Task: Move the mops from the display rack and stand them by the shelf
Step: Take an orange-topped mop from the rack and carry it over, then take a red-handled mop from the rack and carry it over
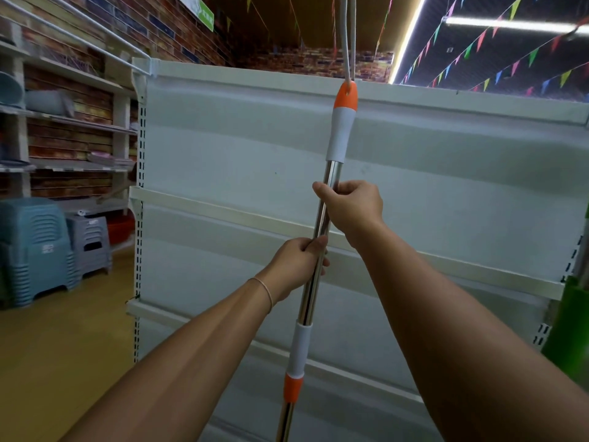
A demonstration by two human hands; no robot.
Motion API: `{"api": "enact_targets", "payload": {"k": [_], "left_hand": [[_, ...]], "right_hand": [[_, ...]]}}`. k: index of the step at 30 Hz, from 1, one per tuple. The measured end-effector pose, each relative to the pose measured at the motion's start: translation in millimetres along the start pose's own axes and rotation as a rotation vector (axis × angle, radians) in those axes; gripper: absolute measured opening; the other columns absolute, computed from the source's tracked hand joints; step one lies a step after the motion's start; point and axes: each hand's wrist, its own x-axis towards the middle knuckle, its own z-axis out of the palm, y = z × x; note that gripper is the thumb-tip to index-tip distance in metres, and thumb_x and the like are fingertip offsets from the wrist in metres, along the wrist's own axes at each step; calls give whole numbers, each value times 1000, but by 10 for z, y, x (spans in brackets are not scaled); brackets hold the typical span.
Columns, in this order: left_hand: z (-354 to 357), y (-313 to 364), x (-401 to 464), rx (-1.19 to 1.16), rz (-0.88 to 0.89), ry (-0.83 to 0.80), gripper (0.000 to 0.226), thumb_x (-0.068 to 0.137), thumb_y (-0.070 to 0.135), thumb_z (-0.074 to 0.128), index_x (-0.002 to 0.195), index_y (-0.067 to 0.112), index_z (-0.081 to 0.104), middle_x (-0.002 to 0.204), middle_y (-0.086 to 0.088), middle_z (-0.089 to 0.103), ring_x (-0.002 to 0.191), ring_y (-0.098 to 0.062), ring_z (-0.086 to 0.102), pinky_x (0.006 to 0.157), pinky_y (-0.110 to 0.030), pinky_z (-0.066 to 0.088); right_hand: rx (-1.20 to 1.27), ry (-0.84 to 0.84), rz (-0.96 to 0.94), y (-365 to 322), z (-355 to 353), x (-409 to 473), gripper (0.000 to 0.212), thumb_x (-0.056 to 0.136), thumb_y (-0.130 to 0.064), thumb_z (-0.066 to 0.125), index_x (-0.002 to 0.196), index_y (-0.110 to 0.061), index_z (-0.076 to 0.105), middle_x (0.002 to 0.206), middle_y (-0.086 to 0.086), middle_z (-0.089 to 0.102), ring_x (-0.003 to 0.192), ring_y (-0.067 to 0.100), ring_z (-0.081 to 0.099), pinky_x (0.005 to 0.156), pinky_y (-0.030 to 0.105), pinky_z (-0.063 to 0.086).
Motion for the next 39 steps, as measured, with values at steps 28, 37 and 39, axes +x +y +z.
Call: {"api": "enact_targets", "payload": {"k": [28,37,39], "left_hand": [[2376,-42,-1631,257,290,-780,27,100,24,47,82,9,60,86,-14,68,62,-22,64,49,-25,50],[4475,726,-3010,162,464,-1109,27,98,35,49,82,17,62,87,-9,70,75,-24,69,64,-39,58],[4914,892,-3347,140,463,-1163,28,98,36,49,80,18,61,88,-12,70,79,-28,69,67,-44,58]], "right_hand": [[-678,364,339,1173,-2964,-3102,31,97,-37,56,82,-15,73,65,-9,59,69,9,54,64,22,33],[-811,483,560,1120,-5187,-4311,39,101,-39,48,119,-11,67,113,6,71,105,21,63,90,32,48],[-819,523,604,1102,-5673,-4595,40,101,-42,46,123,-13,64,115,4,69,107,20,62,94,38,50]]}}
